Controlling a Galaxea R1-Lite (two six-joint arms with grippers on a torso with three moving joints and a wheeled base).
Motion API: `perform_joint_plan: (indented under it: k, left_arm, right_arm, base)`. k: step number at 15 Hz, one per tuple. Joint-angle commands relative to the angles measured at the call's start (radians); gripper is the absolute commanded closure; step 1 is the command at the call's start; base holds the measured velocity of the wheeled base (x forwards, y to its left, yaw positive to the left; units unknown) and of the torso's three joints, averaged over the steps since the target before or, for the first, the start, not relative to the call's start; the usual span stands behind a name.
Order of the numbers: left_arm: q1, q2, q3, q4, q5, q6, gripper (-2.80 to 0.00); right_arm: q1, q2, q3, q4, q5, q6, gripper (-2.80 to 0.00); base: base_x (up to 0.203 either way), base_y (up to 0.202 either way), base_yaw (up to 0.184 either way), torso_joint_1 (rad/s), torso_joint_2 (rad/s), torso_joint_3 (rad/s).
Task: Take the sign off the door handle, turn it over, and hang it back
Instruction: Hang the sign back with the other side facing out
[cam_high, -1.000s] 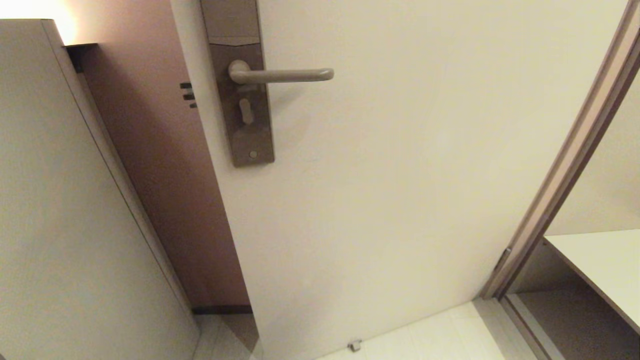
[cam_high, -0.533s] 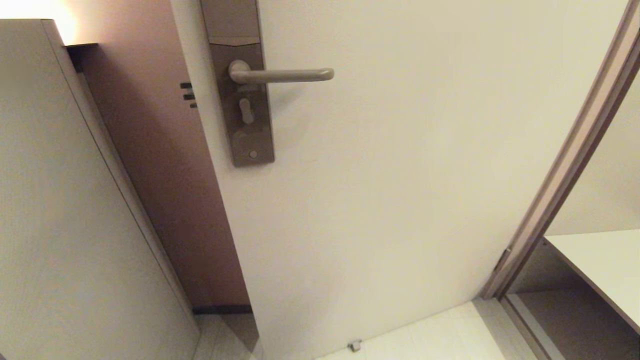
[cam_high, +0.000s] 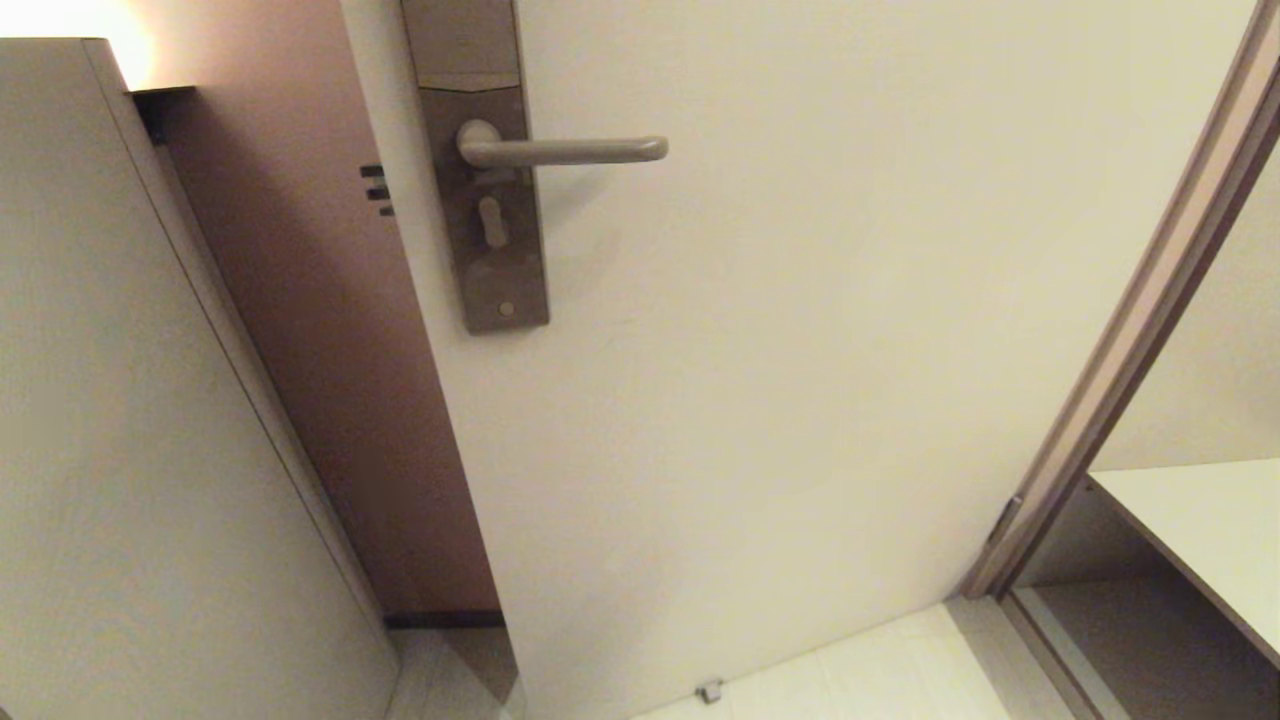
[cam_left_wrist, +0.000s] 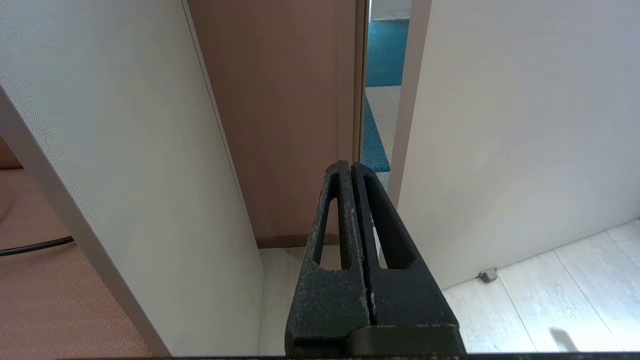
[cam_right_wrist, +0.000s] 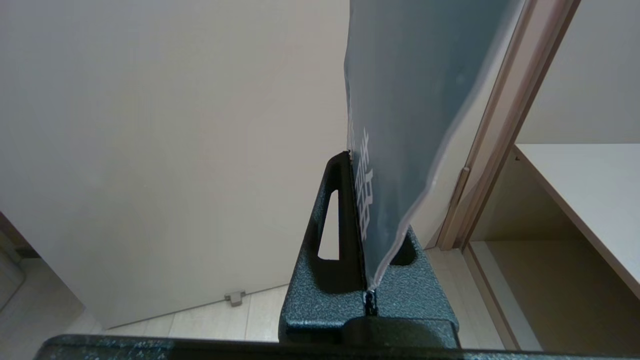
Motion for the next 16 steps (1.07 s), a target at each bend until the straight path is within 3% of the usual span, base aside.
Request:
perform_joint_plan:
  k: [1, 10, 13, 16]
  left_arm:
    - [0.000, 0.001, 0.000, 0.000, 0.000, 0.000, 0.00]
    - [0.000, 0.001, 0.000, 0.000, 0.000, 0.000, 0.00]
    - [0.000, 0.001, 0.000, 0.000, 0.000, 0.000, 0.00]
    - [0.000, 0.001, -0.001, 0.000, 0.000, 0.000, 0.00]
  right_arm:
    - [0.000, 0.001, 0.000, 0.000, 0.000, 0.000, 0.00]
    - [0.000, 0.001, -0.006, 0.001, 0.028, -0.042, 0.00]
    - [0.000, 0.001, -0.067, 0.010, 0.044, -0.051, 0.00]
    - [0.000, 0.001, -0.172, 0.104, 0.050, -0.052, 0.00]
  base:
    - [0.000, 0.000, 0.000, 0.000, 0.00, 0.000]
    - [0.000, 0.000, 0.000, 0.000, 0.00, 0.000]
    - [0.000, 0.000, 0.000, 0.000, 0.00, 0.000]
    - [0.000, 0.000, 0.000, 0.000, 0.00, 0.000]
